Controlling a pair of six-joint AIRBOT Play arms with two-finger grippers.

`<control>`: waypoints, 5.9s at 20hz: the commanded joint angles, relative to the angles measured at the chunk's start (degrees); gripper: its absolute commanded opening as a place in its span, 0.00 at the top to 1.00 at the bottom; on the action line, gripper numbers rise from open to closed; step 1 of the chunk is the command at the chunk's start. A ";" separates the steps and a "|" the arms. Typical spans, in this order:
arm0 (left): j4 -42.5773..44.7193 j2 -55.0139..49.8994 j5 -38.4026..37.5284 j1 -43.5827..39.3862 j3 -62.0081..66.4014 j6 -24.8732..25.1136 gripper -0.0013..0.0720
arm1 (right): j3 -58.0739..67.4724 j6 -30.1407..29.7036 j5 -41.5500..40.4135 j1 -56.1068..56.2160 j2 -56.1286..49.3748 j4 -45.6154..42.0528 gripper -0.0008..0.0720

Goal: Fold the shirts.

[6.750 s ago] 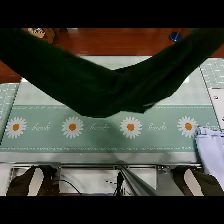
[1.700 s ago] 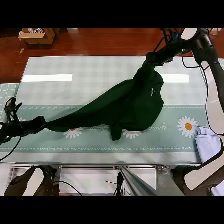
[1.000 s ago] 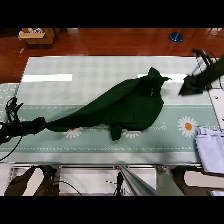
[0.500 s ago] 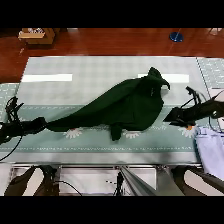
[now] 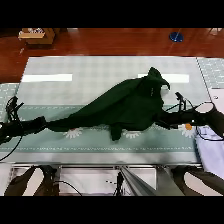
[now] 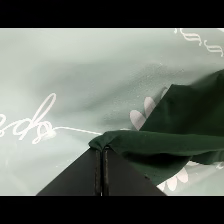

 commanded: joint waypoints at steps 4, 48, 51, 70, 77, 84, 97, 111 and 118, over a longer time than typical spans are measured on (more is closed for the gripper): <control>-0.13 -0.02 -0.04 0.00 0.02 0.83 0.96 | -0.42 3.37 -1.29 3.13 -1.55 -0.68 0.34; 2.58 12.98 -17.38 0.11 63.21 -17.75 0.96 | 77.72 12.13 17.42 -2.75 23.34 -13.84 0.95; 4.33 17.20 -15.15 0.11 63.45 -17.75 0.96 | 77.72 12.09 16.81 -2.75 24.79 -14.67 0.95; 13.90 20.35 -9.31 -0.02 78.93 -16.90 0.96 | 82.71 7.41 11.96 -2.69 26.49 -21.88 0.95; 8.00 20.44 -7.39 0.00 85.66 -14.08 0.96 | 87.34 7.43 10.97 -2.71 27.76 -22.75 0.95; 10.21 20.98 -27.45 0.04 94.33 -15.06 0.96 | 87.36 9.20 30.25 -2.71 32.00 -31.98 0.95; -1.09 3.06 -31.04 -2.95 54.77 -12.59 0.96 | 86.58 3.96 40.52 -1.03 -7.85 -37.55 0.95; -2.67 -40.54 3.93 -16.85 53.94 -12.59 0.96 | 86.47 3.91 9.53 -1.01 -37.20 -25.00 0.95; -7.02 -47.56 16.61 -19.17 53.92 -12.57 0.96 | 85.15 4.15 6.03 -0.85 -47.19 -21.33 0.95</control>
